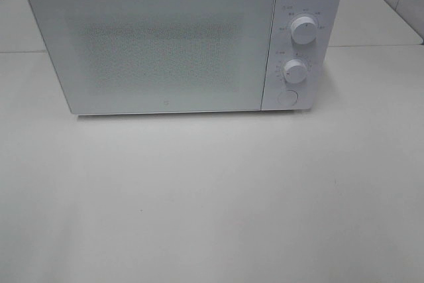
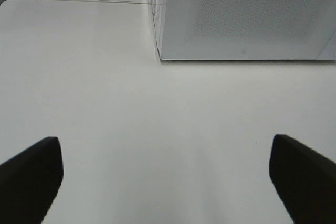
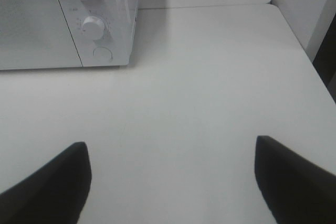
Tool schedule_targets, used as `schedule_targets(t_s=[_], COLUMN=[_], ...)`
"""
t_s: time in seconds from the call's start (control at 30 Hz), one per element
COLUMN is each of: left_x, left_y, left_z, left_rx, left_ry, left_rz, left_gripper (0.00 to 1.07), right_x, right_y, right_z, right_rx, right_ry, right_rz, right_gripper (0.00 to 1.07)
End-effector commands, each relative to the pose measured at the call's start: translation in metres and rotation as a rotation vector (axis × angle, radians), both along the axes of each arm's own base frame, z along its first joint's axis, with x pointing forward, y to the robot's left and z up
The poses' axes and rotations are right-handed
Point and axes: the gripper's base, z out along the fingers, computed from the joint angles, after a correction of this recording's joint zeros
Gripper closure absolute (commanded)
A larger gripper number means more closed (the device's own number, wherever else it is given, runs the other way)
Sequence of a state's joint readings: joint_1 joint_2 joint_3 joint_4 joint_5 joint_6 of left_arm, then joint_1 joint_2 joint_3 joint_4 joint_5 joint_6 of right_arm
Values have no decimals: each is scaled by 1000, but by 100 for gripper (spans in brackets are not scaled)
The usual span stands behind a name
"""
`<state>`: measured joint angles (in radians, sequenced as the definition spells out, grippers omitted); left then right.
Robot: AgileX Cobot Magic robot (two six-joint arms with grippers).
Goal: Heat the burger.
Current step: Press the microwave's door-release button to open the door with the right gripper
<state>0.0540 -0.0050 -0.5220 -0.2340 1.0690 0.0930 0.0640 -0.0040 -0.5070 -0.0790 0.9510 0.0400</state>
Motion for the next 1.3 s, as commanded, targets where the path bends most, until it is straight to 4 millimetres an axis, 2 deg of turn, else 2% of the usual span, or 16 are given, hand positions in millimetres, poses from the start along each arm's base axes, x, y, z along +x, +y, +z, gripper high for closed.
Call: schedule_targets(t_s=[0.03,0.4,0.43,0.5,0.57,0.67,0.77,0.87,0.93,1.07,1.13,1.17,1.2,1.23,1.27,1.3], left_x=[0,0,0,0,0,0,0,0,0,0,0,0,0,0,0,0], left_y=[0,0,0,0,0,0,0,0,0,0,0,0,0,0,0,0], left_z=[0,0,0,0,0,0,0,0,0,0,0,0,0,0,0,0], left_rx=[-6,-6,-6,-6,-6,-6,-6,-6,-6,-6,-6,-6,-6,-6,-6,-6], left_ry=[-10,-10,-10,-10,-10,-10,-10,-10,-10,-10,-10,-10,-10,-10,-10,-10], left_rz=[2,2,2,2,2,2,2,2,2,2,2,2,2,2,2,2], left_gripper=[6,6,6,6,6,6,6,6,6,6,6,6,6,6,6,6], right_x=[-2,41,50,55,74,79,104,109,130,143,155,155,159,167,167,171], right_y=[0,2,3,4,5,6,8,8,10,11,13,13,13,14,14,15], right_z=[12,33,36,37,40,40,40,40,37,33,30,30,29,28,28,26], right_rx=[-6,-42,-42,-43,-47,-47,-65,-68,-57,-24,21,21,39,85,85,114], right_ry=[-91,-171,-189,-186,-189,-188,-184,-183,-182,-168,-165,-165,-168,-183,-183,-190], right_rz=[4,11,17,19,28,31,40,41,43,38,31,31,28,19,19,14], right_gripper=[31,32,32,33,35,36,39,40,47,55,65,65,70,79,79,83])
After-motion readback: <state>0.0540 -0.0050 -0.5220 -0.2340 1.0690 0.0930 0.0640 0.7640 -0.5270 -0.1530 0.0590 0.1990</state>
